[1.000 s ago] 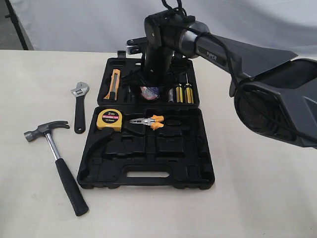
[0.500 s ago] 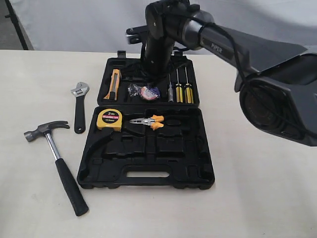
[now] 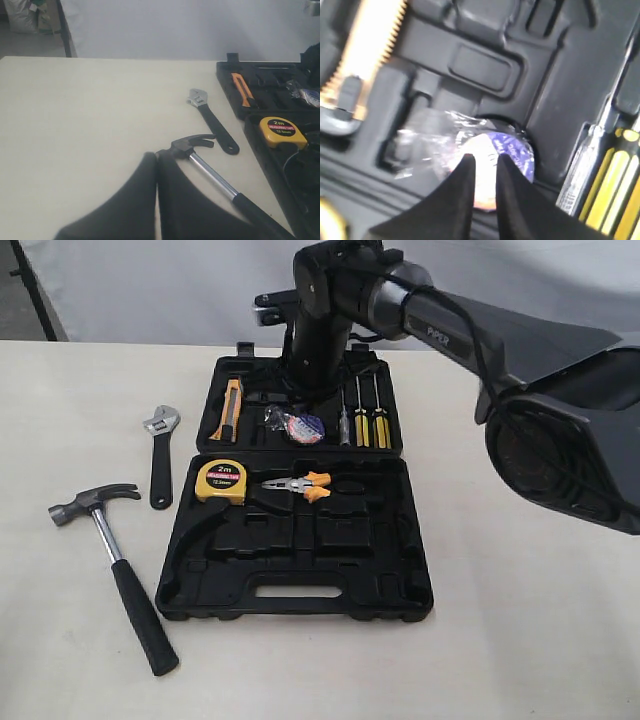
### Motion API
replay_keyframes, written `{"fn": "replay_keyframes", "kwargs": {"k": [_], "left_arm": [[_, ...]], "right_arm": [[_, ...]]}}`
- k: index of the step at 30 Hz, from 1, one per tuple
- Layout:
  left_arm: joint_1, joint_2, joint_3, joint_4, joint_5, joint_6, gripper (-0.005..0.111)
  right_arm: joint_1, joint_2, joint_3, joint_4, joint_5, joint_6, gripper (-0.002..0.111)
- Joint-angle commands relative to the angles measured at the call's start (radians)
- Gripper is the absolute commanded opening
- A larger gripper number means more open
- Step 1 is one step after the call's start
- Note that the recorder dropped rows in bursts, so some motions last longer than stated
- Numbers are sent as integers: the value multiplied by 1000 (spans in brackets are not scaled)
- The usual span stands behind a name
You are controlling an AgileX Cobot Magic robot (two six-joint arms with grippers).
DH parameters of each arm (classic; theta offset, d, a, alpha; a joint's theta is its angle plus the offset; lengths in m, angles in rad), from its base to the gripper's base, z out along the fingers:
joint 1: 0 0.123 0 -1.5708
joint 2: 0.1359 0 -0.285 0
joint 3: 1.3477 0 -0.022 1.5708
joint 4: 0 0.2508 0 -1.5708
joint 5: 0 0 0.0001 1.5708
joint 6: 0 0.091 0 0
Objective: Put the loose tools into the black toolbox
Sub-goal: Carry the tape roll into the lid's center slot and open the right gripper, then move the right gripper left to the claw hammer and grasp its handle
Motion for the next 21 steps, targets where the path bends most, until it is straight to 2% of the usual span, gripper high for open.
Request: {"fn": "replay_keyframes", "kwargs": {"k": [1, 5, 14, 16, 19, 21], "left_arm": [[3, -8, 9, -14, -17, -10, 1], [3, -8, 9, -14, -17, -10, 1], [3, -8, 9, -14, -17, -10, 1], [3, -8, 9, -14, -17, -10, 1], [3, -8, 9, -14, -17, -10, 1], [3, -8, 9, -14, -17, -10, 1]], "right_arm": [[20, -52, -1, 102, 35, -39, 16], [99, -71, -1, 147, 74, -70, 16], [359, -50, -1, 147, 51, -157, 17], [399, -39, -1, 147, 20, -167, 25], [431, -19, -1, 144, -28, -167, 47], [440, -3, -1, 136, -64, -167, 56]]}}
